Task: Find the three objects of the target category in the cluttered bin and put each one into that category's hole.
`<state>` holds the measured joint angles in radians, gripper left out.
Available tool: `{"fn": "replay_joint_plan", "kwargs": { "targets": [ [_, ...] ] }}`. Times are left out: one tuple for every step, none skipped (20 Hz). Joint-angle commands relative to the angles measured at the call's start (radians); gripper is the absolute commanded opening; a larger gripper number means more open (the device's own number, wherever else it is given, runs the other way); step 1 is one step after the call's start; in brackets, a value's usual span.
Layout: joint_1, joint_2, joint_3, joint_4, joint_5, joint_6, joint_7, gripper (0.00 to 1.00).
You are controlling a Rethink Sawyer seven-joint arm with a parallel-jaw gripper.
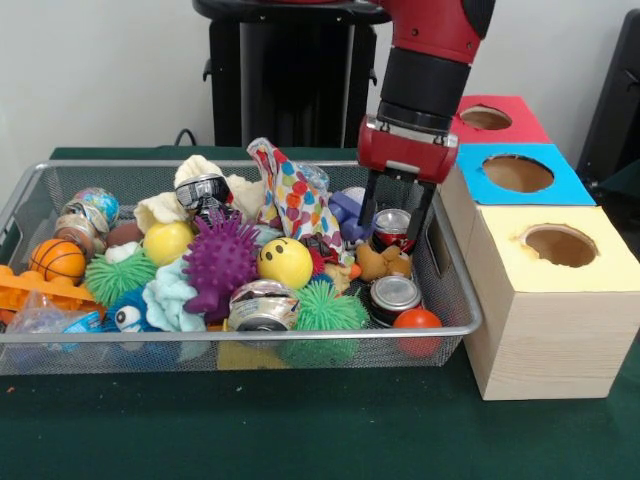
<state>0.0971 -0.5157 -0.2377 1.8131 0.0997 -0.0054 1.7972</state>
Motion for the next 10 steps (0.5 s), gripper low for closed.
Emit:
{"fn": "replay_joint_plan", "kwargs": {
  "targets": [
    [0.004,0.115,0.079,-0.059,0.059,-0.045,0.205,1.00],
    [0.006,0.123,0.079,-0.060,0.059,-0.050,0.205,1.00],
    [0.008,0.130,0.079,-0.060,0.059,-0.055,0.205,1.00],
    [0.011,0.135,0.076,-0.063,0.061,-0.059,0.206,1.00],
    [0.017,0.151,0.067,-0.071,0.064,-0.068,0.205,1.00],
    [0.019,0.159,0.064,-0.071,0.063,-0.077,0.206,1.00],
    [0.022,0.167,0.059,-0.075,0.065,-0.090,0.208,1.00],
    [0.021,0.165,0.057,-0.075,0.067,-0.091,0.208,1.00],
    [0.019,0.166,0.053,-0.077,0.067,-0.096,0.206,1.00],
    [0.017,0.166,0.051,-0.081,0.065,-0.095,0.200,1.00]
  ]
}}
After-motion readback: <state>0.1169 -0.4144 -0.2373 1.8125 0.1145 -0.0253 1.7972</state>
